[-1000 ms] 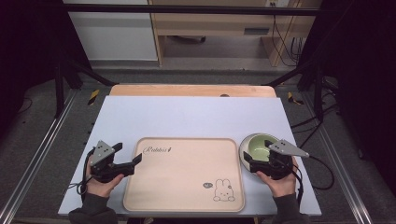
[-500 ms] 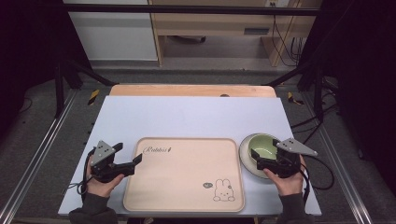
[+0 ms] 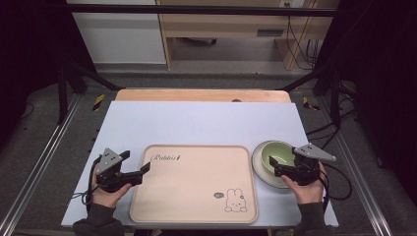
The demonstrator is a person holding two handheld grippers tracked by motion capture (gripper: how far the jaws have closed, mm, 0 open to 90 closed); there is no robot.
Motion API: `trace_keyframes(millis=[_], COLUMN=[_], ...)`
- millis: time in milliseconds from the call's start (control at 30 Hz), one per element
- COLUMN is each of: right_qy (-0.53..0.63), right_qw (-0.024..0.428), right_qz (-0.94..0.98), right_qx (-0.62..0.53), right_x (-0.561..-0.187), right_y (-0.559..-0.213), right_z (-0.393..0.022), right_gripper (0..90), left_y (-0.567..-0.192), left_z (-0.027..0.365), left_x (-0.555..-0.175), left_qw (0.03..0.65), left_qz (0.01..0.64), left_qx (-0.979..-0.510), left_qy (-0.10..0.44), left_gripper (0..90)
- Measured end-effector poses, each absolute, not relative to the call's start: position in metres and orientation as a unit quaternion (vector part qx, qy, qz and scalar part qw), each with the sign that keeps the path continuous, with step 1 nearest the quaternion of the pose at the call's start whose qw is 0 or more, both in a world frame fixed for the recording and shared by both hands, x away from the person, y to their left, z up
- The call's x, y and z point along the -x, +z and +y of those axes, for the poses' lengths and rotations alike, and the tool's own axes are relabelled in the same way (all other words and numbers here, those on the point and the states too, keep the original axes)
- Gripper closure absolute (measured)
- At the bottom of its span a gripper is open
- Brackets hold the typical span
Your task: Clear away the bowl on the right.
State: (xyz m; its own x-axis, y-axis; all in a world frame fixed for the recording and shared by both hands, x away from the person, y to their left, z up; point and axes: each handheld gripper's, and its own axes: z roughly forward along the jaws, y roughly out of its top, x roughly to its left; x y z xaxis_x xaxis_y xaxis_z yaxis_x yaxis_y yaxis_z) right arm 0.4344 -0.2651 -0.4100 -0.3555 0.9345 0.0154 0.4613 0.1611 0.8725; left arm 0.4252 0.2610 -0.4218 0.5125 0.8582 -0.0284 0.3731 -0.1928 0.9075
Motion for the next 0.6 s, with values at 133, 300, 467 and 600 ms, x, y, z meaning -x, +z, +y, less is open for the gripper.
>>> trace_keyframes(millis=[133, 300, 467, 600], right_qy=[0.410, 0.400, 0.385, 0.379], right_qw=[0.284, 0.283, 0.286, 0.288], right_qz=[0.707, 0.709, 0.712, 0.710], right_qx=[-0.501, -0.506, -0.513, -0.519], right_x=[-0.437, -0.440, -0.442, -0.444], right_y=[-0.412, -0.414, -0.415, -0.416], right_z=[-0.270, -0.273, -0.277, -0.281], right_gripper=[12.6, 13.4, 14.4, 15.9], left_y=[-0.422, -0.422, -0.422, -0.423], left_z=[0.261, 0.261, 0.261, 0.261], left_x=[-0.425, -0.426, -0.426, -0.426], left_qw=[0.475, 0.474, 0.474, 0.473], left_qz=[0.423, 0.423, 0.422, 0.422], left_qx=[-0.729, -0.729, -0.730, -0.730], left_qy=[0.255, 0.254, 0.254, 0.254], left_gripper=[14.3, 14.4, 14.5, 14.6])
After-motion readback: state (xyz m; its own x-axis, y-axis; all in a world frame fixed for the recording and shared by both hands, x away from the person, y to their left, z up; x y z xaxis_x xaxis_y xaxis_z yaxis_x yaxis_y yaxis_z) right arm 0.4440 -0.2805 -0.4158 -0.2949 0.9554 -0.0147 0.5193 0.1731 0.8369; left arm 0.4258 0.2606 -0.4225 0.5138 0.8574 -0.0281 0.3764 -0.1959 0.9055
